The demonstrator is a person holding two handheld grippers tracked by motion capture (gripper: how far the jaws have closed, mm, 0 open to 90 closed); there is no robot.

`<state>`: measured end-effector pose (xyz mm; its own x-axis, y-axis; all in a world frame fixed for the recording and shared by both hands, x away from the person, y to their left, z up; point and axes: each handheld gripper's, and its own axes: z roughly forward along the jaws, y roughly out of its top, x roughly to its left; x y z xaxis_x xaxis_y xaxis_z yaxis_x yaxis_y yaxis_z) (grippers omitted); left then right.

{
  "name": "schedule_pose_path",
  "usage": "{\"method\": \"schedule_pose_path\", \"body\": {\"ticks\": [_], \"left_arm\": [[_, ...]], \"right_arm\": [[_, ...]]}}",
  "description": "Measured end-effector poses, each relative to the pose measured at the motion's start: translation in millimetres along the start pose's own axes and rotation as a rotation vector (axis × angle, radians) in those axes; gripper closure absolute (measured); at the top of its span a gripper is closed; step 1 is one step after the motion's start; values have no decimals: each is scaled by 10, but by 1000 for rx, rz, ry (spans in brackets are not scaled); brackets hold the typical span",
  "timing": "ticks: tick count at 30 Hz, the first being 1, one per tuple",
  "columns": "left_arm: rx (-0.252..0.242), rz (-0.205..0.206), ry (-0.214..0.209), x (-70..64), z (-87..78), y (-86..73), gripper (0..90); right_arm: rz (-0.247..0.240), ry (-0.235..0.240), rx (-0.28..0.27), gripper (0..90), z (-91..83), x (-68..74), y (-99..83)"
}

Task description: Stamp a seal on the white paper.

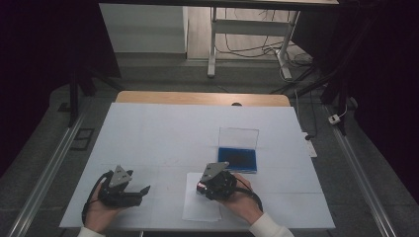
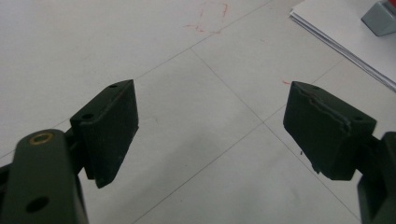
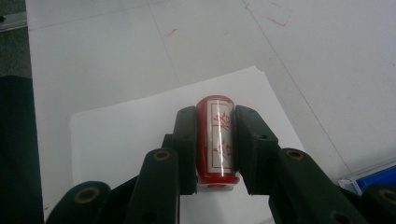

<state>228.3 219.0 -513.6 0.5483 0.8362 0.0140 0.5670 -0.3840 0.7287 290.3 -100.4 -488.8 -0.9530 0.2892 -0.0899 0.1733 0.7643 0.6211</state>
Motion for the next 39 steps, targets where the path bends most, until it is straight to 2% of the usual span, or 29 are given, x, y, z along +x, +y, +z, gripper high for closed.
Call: {"method": "schedule_pose_path", "body": {"ticks": [16,33,39], "left_arm": [[9,4,0,-4,16,-4,186],[14,4,0,-10,25,-8,186],[18,5,-1,-11,30,-9,186]], "right_arm": [[10,12,-12,697,20,-30,-27],[8,13,13,701,29,-33,-9],[15,10,41,702,51,-28,-2]]}}
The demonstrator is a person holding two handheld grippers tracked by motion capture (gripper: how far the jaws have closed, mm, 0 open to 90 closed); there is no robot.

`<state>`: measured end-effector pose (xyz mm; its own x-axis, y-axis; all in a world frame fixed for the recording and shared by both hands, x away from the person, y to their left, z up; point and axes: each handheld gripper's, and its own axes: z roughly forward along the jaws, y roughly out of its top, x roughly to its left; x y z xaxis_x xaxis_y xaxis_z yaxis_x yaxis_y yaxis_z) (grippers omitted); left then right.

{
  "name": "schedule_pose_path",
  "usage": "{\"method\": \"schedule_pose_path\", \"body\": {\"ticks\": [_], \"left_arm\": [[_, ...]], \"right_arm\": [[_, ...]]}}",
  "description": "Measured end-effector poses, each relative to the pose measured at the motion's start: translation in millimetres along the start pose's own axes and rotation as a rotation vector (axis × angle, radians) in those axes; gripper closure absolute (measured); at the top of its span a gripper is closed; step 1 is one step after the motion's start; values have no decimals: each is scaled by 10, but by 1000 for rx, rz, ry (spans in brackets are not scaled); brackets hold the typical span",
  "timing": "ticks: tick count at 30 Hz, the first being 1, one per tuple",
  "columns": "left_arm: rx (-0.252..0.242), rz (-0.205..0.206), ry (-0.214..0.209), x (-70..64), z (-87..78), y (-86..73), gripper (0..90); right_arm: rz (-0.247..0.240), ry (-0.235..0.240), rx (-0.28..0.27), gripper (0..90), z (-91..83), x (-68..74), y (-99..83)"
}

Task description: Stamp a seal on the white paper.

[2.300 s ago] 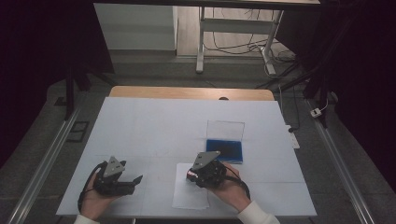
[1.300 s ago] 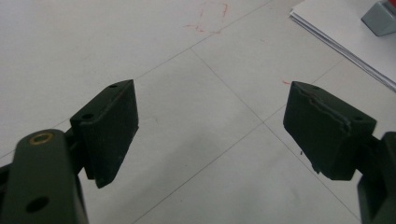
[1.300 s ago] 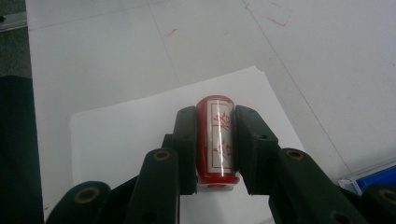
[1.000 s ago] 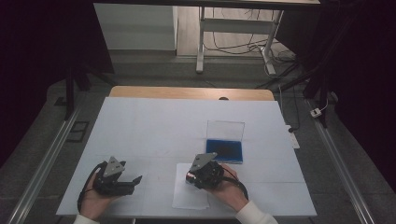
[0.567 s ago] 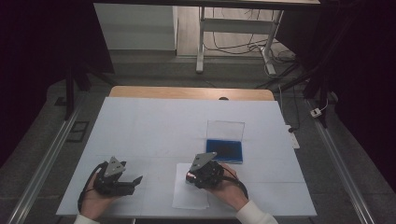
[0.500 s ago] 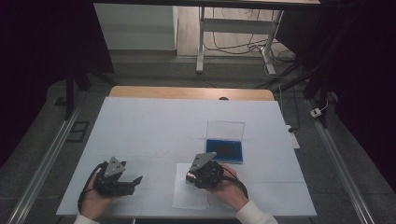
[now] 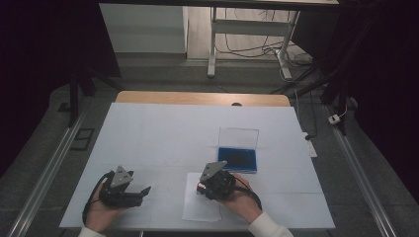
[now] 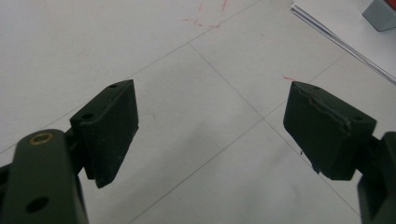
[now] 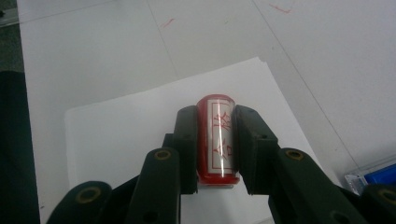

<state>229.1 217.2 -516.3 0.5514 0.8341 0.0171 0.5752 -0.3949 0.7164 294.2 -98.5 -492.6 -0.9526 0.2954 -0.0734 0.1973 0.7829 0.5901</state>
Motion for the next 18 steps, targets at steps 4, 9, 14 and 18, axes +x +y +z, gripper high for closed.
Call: {"method": "schedule_pose_path", "body": {"ticks": [4,9,14,18], "left_arm": [[3,2,2,0,3,-2,186],[4,2,6,0,-2,-3,186],[7,5,6,-6,8,-7,186],[6,4,3,2,3,-7,186]], "right_arm": [[-1,0,6,704,4,5,6],[1,7,-1,705,12,-6,-6],[-7,4,0,705,11,-2,-9],[-7,7,-5,705,14,-3,-13]]}}
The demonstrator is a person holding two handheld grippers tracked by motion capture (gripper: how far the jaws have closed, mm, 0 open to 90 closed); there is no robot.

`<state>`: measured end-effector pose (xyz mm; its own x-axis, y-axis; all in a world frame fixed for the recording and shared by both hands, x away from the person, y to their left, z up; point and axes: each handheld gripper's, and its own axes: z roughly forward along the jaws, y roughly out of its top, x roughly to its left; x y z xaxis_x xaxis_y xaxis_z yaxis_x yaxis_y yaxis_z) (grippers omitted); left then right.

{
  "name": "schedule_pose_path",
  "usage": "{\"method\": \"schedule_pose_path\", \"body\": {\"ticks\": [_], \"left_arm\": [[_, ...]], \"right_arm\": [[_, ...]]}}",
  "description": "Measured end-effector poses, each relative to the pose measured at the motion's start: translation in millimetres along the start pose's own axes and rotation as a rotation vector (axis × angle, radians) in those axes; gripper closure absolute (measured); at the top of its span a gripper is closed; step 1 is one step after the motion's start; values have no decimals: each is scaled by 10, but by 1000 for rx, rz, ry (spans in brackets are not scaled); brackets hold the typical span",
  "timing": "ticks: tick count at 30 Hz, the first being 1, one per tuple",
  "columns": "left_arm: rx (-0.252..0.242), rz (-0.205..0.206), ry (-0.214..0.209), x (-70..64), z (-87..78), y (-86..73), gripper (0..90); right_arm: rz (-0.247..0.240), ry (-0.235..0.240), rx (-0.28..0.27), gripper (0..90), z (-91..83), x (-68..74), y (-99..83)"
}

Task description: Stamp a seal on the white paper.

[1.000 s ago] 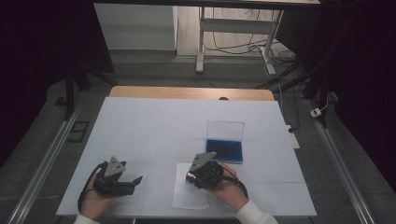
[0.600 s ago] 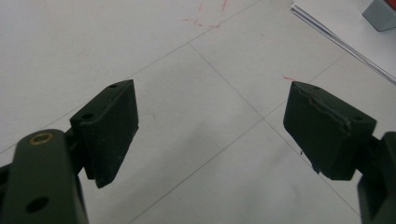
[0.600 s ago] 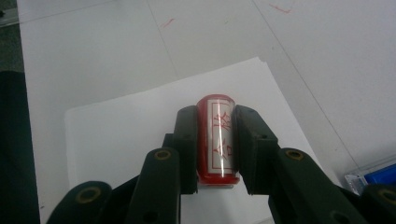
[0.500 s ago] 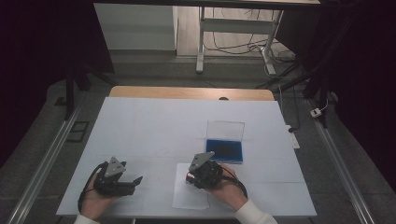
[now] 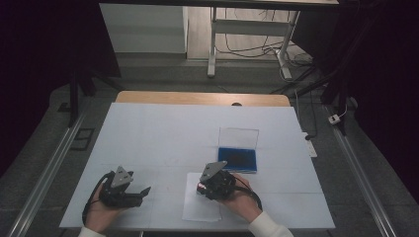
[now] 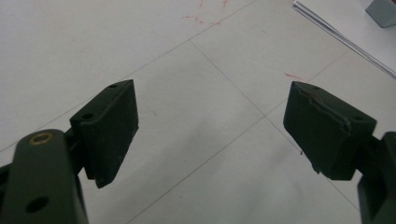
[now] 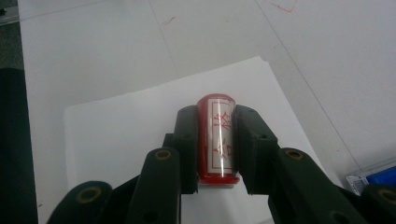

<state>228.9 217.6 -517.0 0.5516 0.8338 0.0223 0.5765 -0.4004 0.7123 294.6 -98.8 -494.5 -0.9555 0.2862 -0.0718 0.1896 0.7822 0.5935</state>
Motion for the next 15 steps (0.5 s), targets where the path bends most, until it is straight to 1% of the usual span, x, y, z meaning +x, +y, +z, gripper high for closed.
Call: {"method": "schedule_pose_path", "body": {"ticks": [15], "left_arm": [[2,0,1,-3,-1,1,183]], "right_arm": [[5,1,-8,704,1,-7,-13]]}}
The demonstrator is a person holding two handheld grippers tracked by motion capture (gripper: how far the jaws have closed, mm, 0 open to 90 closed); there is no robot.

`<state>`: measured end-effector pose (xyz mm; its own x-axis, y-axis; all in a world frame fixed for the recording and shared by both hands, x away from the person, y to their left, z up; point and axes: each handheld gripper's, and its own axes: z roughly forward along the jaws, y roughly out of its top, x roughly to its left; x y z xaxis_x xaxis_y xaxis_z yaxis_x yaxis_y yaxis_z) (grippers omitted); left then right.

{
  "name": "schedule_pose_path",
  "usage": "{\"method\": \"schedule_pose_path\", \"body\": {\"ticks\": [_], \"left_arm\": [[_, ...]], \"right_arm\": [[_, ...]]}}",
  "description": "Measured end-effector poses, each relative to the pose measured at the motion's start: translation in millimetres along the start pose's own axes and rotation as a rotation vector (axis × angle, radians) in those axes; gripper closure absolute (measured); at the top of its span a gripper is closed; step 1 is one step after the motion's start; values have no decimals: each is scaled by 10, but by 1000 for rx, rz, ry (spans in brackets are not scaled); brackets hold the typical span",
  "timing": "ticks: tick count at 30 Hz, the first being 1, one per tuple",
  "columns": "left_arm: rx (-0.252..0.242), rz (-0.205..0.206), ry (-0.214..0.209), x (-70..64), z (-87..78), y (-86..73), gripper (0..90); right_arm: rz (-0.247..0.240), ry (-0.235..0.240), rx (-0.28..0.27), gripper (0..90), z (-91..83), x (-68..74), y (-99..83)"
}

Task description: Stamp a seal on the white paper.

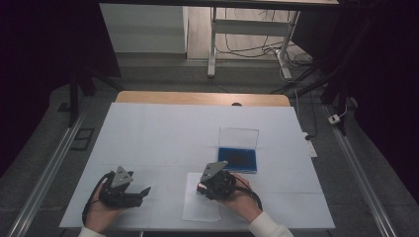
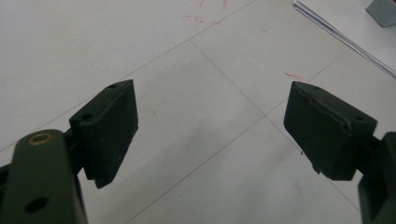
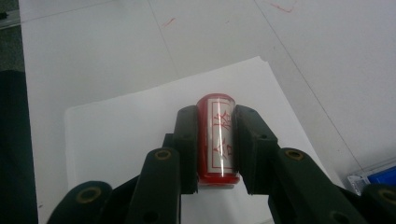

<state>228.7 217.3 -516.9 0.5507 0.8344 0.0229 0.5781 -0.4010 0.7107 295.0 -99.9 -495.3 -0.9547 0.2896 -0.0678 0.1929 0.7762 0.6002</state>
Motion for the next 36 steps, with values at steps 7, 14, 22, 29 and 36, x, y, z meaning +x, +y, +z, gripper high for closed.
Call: {"method": "schedule_pose_path", "body": {"ticks": [7,14,22,29,36], "left_arm": [[3,0,3,6,6,-3,183],[0,0,0,7,-1,-2,183],[-9,-7,-13,8,-8,3,182],[-6,-7,-13,8,-5,1,182],[-4,-6,-11,11,-7,-4,182]], "right_arm": [[6,8,-7,700,-36,-17,28],[14,7,6,698,-45,-20,42],[74,18,-78,697,-182,-114,-10],[83,7,-113,696,-274,-168,-41],[86,-6,-140,696,-335,-195,-60]]}}
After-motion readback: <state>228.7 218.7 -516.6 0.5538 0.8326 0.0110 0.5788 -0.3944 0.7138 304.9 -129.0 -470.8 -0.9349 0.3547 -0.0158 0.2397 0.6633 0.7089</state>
